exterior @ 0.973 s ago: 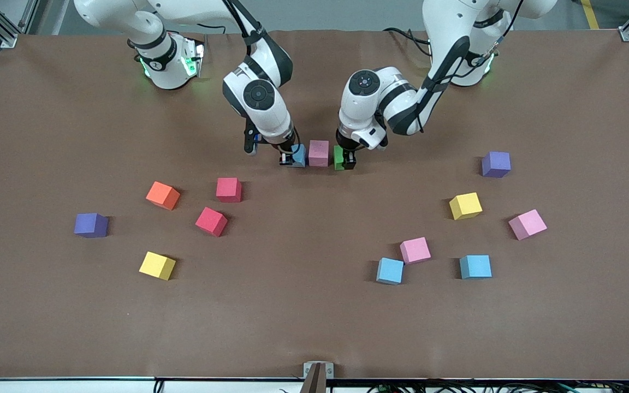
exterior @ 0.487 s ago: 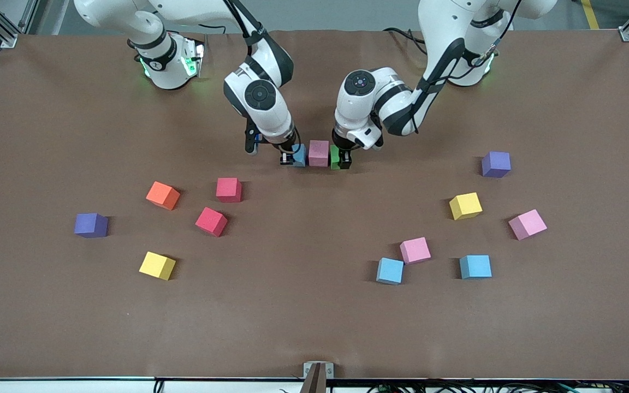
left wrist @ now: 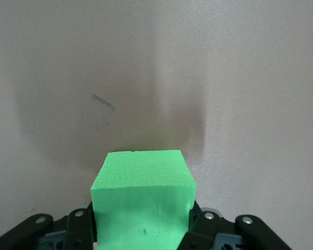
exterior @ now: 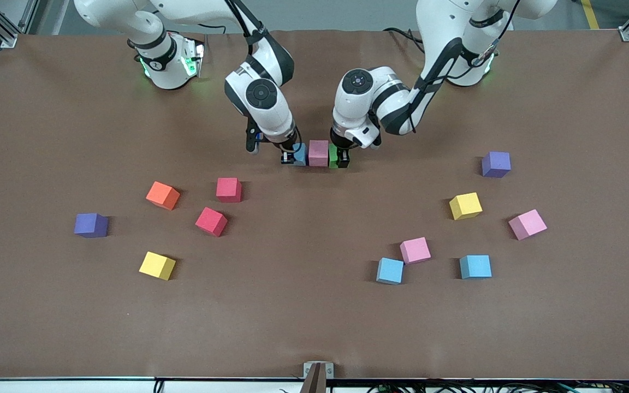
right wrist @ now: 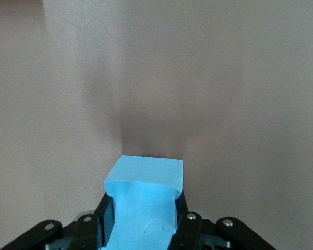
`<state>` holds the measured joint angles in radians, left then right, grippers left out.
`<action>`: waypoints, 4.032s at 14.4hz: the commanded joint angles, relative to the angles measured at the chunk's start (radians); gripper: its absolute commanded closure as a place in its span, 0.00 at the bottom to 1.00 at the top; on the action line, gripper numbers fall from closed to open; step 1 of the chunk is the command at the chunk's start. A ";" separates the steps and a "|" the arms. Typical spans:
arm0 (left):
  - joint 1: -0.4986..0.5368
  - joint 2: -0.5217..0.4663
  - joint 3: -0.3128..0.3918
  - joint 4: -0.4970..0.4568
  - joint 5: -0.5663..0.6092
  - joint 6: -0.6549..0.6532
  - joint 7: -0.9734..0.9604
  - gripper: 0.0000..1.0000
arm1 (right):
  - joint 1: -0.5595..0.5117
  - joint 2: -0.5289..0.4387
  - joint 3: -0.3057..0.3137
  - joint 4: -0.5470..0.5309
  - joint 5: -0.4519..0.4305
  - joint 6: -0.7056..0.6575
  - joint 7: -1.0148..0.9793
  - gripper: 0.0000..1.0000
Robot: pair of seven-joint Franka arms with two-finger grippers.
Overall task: Arrange 11 blocks into digit 3
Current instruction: 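Lower both cubes beside the pink cube and open both grippers, then withdraw the left gripper while the right gripper reaches the magenta cube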
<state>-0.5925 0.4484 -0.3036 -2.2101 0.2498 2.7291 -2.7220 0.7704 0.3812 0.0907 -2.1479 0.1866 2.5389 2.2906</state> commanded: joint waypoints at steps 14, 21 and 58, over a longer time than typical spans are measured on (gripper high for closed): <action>-0.044 0.026 0.006 0.023 0.003 -0.020 -0.067 0.74 | 0.035 0.022 -0.005 0.013 0.020 0.015 0.030 0.92; -0.053 0.038 0.008 0.047 0.003 -0.023 -0.061 0.04 | 0.035 0.022 -0.011 0.029 0.016 -0.003 0.027 0.00; 0.537 -0.148 0.000 0.829 0.016 -1.103 1.799 0.00 | -0.336 -0.093 -0.060 0.108 -0.394 -0.318 -1.292 0.00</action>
<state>-0.0910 0.3349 -0.2985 -1.4125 0.2719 1.6815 -1.0369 0.4473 0.3019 0.0068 -2.0170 -0.1976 2.2318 1.0280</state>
